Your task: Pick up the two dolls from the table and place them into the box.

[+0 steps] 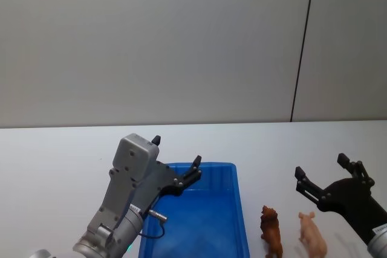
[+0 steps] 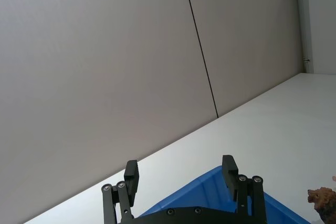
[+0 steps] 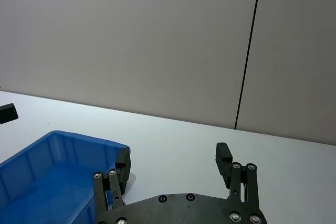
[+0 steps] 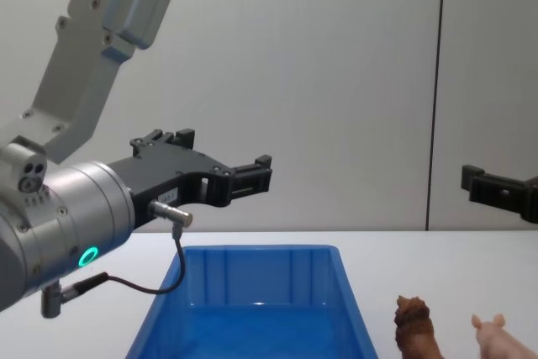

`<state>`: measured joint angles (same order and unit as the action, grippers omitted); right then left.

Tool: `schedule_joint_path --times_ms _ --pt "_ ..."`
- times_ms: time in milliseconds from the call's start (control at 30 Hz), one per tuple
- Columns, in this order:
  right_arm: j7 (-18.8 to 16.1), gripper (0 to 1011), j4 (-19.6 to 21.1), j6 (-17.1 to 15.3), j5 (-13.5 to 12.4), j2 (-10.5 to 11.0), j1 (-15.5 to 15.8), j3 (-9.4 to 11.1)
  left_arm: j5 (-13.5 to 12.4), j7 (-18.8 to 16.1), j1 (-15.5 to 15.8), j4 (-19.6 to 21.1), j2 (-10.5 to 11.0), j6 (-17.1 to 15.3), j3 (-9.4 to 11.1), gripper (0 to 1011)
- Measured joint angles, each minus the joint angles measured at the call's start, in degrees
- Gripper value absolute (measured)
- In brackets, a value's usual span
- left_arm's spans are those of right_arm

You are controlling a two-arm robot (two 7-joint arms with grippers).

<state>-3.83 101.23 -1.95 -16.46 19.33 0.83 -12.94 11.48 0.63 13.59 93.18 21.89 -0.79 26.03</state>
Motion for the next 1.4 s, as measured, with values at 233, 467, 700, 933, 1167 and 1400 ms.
schedule_joint_path --times_ms 233,467,700,933,1167,1400 --pt "0.0 1001 0.0 0.0 0.0 0.0 0.0 0.0 0.0 0.0 0.0 0.0 0.0 0.0 0.0 1001" --pt "0.0 1001 0.0 0.0 0.0 0.0 0.0 0.0 0.0 0.0 0.0 0.0 0.0 0.0 0.0 1001" --pt "0.0 1001 0.0 0.0 0.0 0.0 0.0 0.0 0.0 0.0 0.0 0.0 0.0 0.0 0.0 1001" --pt "-0.9 1001 -0.1 -0.6 -0.3 0.5 0.3 0.3 0.0 0.0 0.0 0.0 0.0 0.0 0.0 1001" --pt "-2.4 1001 0.0 -2.5 -1.3 1.8 1.2 0.9 0.0 0.0 0.0 0.0 0.0 0.0 0.0 1001" --pt "-4.2 1001 0.2 -4.8 -2.4 3.8 3.0 1.6 0.0 0.0 0.0 0.0 0.0 0.0 0.0 1001"
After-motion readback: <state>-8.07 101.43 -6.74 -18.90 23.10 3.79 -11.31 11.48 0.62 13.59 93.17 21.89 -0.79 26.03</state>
